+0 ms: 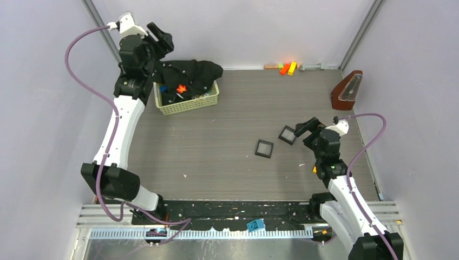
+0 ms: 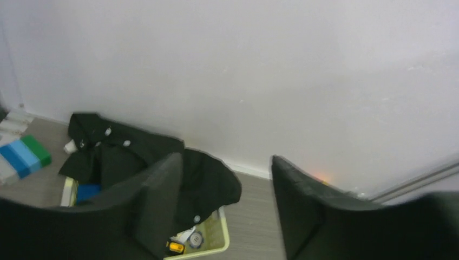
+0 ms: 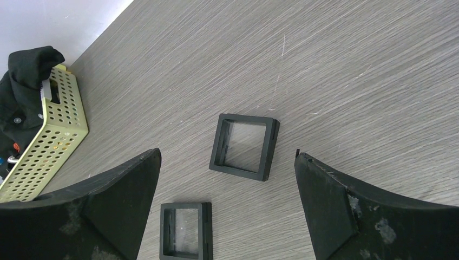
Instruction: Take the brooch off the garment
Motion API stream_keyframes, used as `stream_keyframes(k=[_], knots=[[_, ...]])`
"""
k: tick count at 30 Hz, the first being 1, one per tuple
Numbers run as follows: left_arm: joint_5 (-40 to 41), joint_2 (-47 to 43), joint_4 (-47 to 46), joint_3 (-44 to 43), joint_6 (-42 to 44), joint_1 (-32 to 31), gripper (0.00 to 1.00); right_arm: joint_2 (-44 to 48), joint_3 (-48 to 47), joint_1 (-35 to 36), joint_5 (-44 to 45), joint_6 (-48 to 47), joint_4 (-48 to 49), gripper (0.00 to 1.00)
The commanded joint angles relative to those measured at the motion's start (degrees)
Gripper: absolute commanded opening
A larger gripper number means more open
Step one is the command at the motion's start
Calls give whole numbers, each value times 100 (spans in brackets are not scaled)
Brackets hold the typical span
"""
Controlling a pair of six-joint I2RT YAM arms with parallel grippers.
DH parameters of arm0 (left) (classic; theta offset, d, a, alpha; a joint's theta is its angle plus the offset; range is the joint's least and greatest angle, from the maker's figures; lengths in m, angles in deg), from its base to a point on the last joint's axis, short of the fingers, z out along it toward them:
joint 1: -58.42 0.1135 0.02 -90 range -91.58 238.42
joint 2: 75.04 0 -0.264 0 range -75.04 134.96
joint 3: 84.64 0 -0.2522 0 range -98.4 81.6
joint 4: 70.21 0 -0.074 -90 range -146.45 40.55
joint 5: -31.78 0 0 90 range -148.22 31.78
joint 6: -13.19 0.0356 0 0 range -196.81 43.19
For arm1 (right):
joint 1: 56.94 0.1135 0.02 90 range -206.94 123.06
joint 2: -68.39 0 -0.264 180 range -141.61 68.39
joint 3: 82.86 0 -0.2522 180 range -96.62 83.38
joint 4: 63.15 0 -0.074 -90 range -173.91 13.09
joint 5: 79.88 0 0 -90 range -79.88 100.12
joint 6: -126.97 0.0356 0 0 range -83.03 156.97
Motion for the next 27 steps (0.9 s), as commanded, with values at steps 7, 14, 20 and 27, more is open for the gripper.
stream_keyframes(k=[7, 14, 20, 27], knots=[[680, 1156, 983, 135, 125, 102, 94, 5, 31, -3, -23, -51, 280, 100], [619, 2315, 766, -67, -28, 274, 98, -92, 83, -3, -50, -77, 389, 100], [675, 3099, 677, -421, -119, 376, 98, -160, 90, -2, -71, -78, 424, 100], [702, 3614, 379, -586, -111, 538, 97, 206, -401, -3, -337, 28, -193, 100]])
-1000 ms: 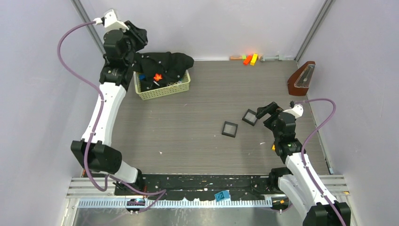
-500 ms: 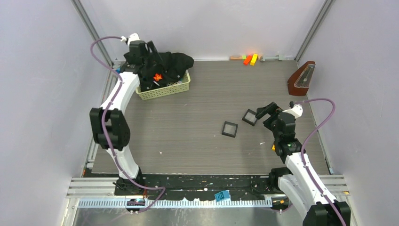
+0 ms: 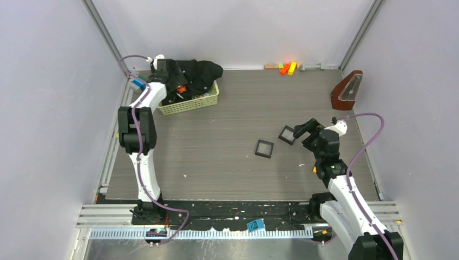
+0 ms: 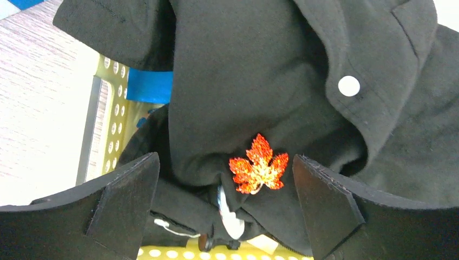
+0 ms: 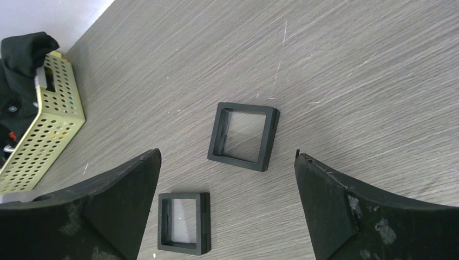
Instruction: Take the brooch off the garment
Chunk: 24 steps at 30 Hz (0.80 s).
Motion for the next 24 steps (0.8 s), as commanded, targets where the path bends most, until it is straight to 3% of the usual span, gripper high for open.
stream_keyframes(k=[1, 4, 6, 8, 11, 13, 24], knots=[[42, 178, -470, -377, -45, 170, 95, 367, -520, -3, -414, 88, -279, 100], [-227, 361, -703, -412, -48, 249, 86, 456, -1035, -3, -757, 285, -792, 100], [-331, 438, -794, -427, -40, 272, 73, 483, -1482, -3, -1057, 350, -1157, 100], [-360, 469, -851, -424, -24, 281, 55, 548, -1703, -3, -1116, 332, -1432, 100], [-403, 419, -945, -360, 27, 280, 17, 754, -1935, -5, -1030, 241, -1628, 100], [-363, 325, -1022, -270, 53, 278, 1, 869, -1948, -3, -907, 180, -1659, 100], [-480, -728, -1088, 48, 129, 205, 0, 725, -1988, -3, -707, 106, -1826, 100]])
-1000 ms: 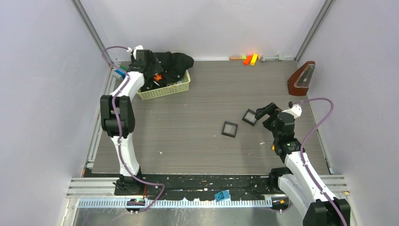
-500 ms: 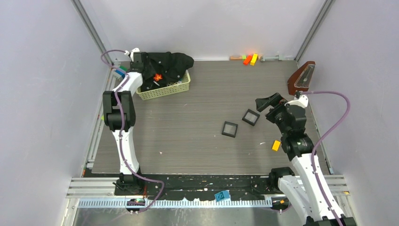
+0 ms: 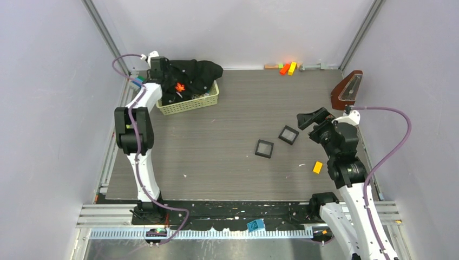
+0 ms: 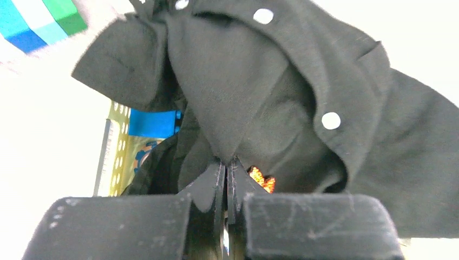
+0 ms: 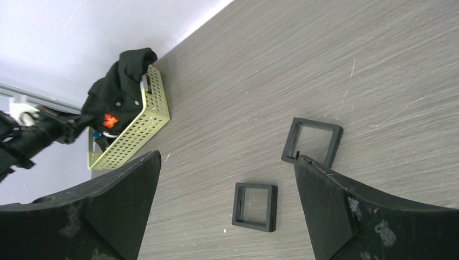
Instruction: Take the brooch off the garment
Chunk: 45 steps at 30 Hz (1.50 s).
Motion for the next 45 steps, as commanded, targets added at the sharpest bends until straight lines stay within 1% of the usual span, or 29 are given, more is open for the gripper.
stream_keyframes(k=[1, 11, 15, 21, 23, 25, 28, 35, 38, 41, 43, 45], knots=[[-221, -998, -361, 4, 100, -60, 0, -100, -188, -3, 27, -61, -53, 100], [-611, -2249, -319, 14, 109, -341, 0, -103, -227, -4, -129, -79, -338, 100], [-741, -2729, -142, -169, 144, -474, 0, -38, -256, -3, -130, -99, -468, 100], [-937, -3486, 161, -520, 195, -776, 0, -56, -335, -3, -541, -98, -598, 100], [-939, -3733, 277, -648, 218, -993, 0, -69, -356, -3, -651, -88, -633, 100], [-885, -3967, 354, -814, 439, -1429, 0, -86, -379, -3, -775, -68, -689, 100], [-754, -4087, 618, -1213, 718, -1962, 0, -112, -401, -3, -1010, -64, -745, 100], [-1139, -3935, 1251, -2264, 428, -2490, 0, -137, -478, -3, -1435, -119, -834, 100], [-1114, -3901, 1320, -2308, 319, -2487, 0, -258, -525, -3, -1617, -118, -802, 100], [-847, -3744, 1848, -2271, 327, -2287, 0, -490, -577, -3, -2013, -77, -684, 100], [-762, -3814, 2034, -1800, 188, -2013, 0, -659, -544, -3, -2439, -39, -501, 100], [-724, -4067, 1855, -928, -54, -1660, 0, -859, -463, 2, -2824, 43, -282, 100]])
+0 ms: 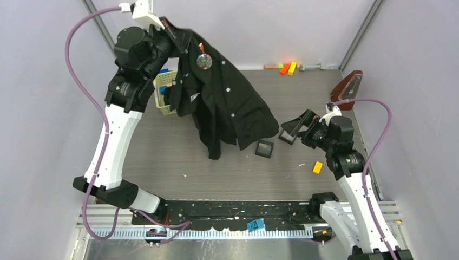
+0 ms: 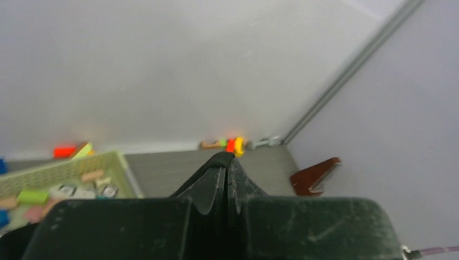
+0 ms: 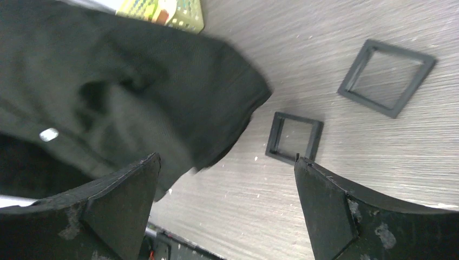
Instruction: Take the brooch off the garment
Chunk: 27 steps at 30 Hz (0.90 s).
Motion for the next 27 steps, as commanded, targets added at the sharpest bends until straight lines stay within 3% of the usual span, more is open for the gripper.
stream_keyframes(k=[1, 6, 12, 19, 27], knots=[[191, -363, 43, 1456, -516, 751, 0, -363, -39, 20, -1075, 114, 631, 100], [-160, -1047, -792, 4283, -1253, 1805, 0, -983, -27, 407, -927, 32, 638, 97], [-56, -1530, -1463, 6119, -1298, 2065, 0, -2012, -414, 2172, 722, -270, 653, 96], [195, -1951, -1802, 6988, -1320, 2064, 0, -3966, -1270, 3560, 2153, -580, 1081, 91], [546, -2392, -1559, 7000, -917, 2063, 0, -6115, -3119, 4291, 2784, -1178, 613, 83]])
